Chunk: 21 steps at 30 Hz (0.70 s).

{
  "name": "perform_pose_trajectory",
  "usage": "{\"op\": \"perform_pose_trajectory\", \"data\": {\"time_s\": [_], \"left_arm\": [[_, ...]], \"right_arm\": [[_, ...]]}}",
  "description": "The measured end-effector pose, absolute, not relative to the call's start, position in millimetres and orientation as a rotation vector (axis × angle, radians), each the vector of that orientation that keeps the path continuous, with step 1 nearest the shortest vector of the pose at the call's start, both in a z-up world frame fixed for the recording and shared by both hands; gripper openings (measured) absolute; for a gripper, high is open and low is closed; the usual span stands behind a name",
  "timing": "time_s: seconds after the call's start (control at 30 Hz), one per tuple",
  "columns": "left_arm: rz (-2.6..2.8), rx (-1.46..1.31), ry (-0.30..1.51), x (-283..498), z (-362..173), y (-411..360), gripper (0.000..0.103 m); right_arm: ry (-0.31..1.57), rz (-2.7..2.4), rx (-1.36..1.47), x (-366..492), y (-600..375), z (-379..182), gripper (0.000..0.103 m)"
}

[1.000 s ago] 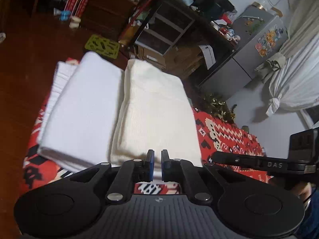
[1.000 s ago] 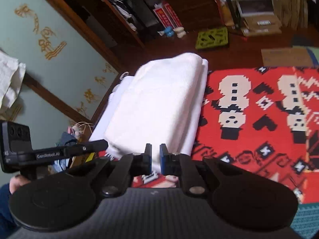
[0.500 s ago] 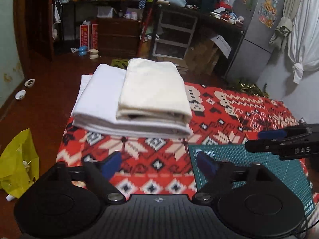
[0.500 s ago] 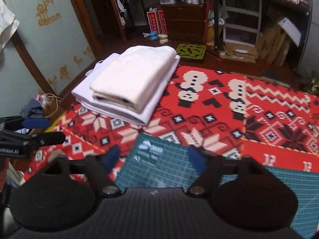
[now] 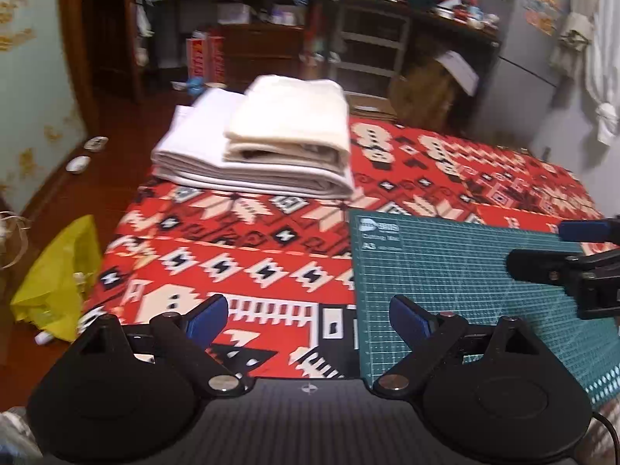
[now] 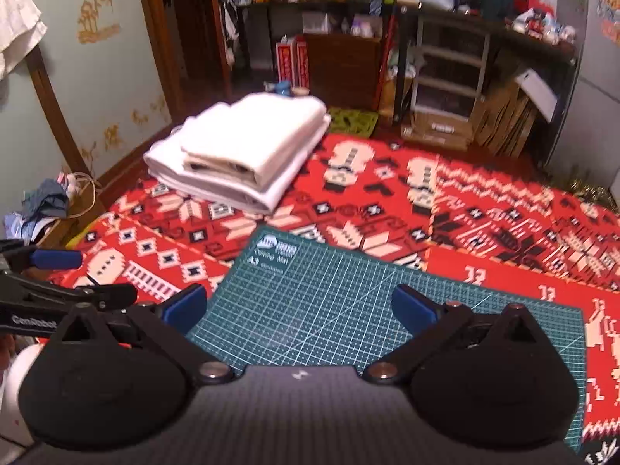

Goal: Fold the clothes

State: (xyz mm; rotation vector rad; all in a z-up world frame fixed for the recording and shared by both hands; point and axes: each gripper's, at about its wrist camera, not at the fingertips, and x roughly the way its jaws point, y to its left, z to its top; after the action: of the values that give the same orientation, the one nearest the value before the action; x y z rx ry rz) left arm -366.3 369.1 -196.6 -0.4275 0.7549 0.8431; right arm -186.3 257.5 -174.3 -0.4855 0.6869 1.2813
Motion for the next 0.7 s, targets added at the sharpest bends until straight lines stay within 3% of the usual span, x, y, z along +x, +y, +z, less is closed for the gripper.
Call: {"op": "perform_pose_trajectory", "data": {"time_s": [0.4,0.7], "left_arm": [[0.996,-0.248,0.759,-357,-141,326,0.09],[0.987,-0.327,0.752,-355,-109,315,0.091]], "right_arm": [[0.553,1.186,-0.543,-217,240,-122,0.103],[0.647,1.212,-0.527,-213,228,-84,0.103]]}}
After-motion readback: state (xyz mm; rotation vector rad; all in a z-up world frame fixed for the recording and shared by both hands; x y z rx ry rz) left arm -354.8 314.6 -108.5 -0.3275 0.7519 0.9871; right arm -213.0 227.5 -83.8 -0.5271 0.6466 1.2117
